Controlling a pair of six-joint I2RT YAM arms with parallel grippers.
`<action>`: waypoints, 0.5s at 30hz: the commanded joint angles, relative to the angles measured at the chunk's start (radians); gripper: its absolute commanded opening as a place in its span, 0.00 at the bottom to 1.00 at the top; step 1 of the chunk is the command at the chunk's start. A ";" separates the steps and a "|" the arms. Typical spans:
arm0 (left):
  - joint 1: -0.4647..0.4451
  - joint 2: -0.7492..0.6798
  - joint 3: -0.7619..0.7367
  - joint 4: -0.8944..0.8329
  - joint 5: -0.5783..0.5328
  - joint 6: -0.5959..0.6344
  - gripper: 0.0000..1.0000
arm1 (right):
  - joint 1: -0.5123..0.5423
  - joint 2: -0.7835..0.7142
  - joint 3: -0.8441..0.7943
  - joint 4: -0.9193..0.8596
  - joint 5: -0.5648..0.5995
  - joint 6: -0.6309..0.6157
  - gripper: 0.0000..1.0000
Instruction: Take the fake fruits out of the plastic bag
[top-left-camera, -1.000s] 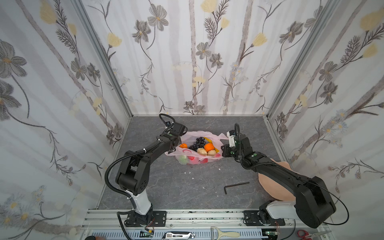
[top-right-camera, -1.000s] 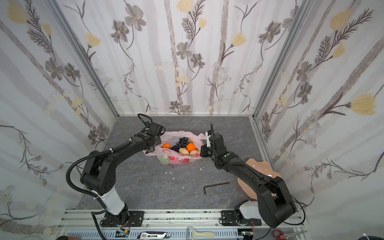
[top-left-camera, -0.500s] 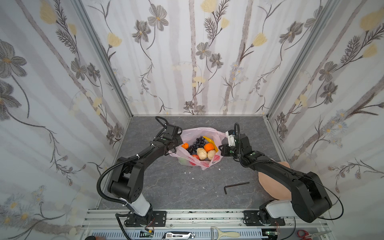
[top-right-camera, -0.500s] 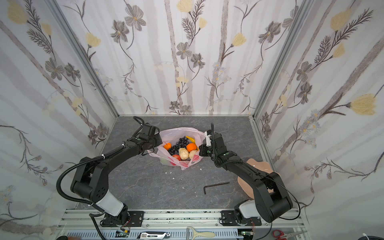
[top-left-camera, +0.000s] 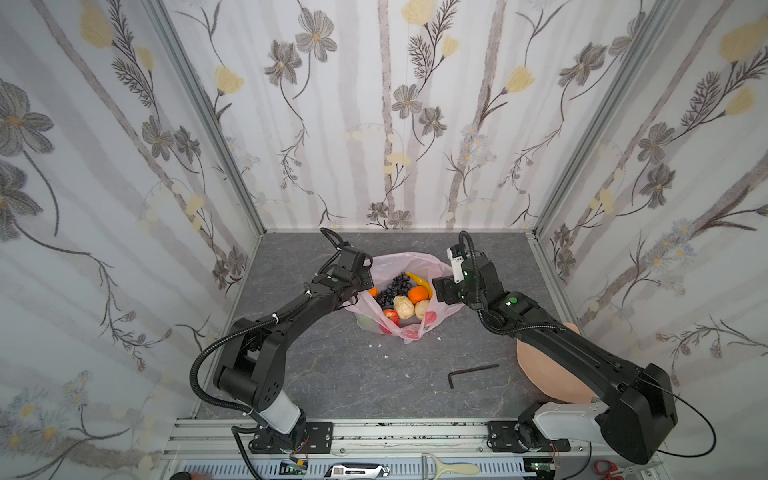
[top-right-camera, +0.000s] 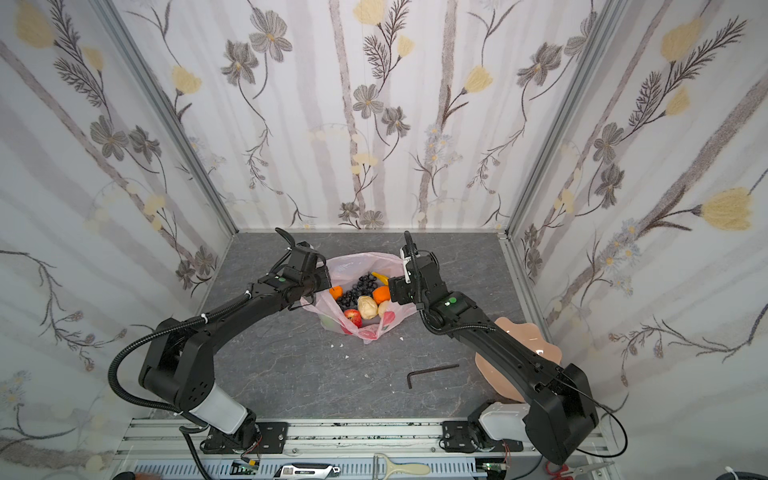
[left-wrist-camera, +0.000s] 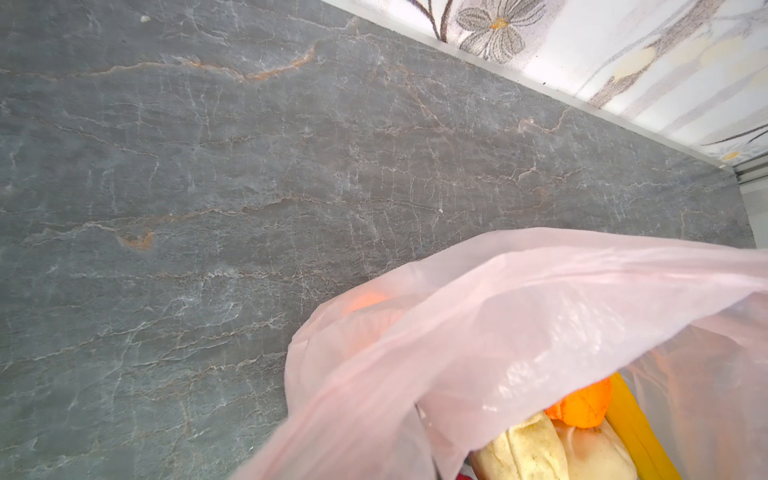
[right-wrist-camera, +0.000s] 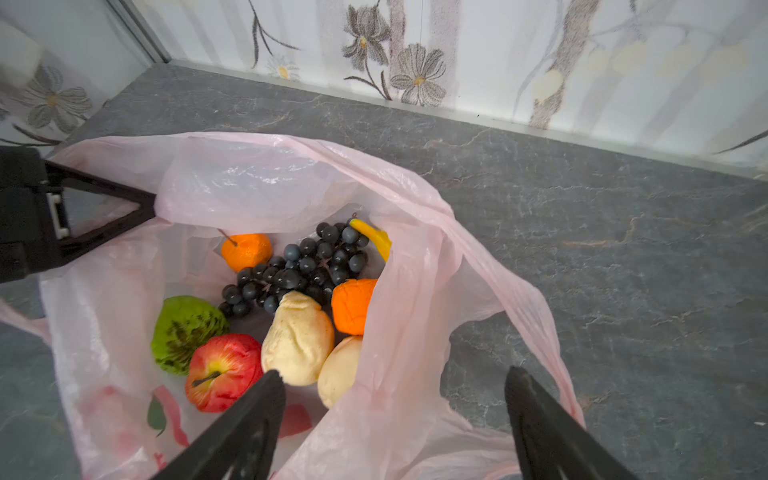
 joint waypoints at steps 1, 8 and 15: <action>0.003 0.019 0.035 -0.020 -0.021 -0.010 0.00 | 0.004 0.130 0.125 -0.096 0.137 -0.052 0.86; 0.004 0.059 0.084 -0.049 -0.009 -0.012 0.00 | 0.009 0.382 0.316 -0.170 0.185 -0.066 0.82; 0.096 0.064 0.095 -0.063 0.065 -0.036 0.00 | 0.002 0.552 0.451 -0.293 0.279 -0.063 0.53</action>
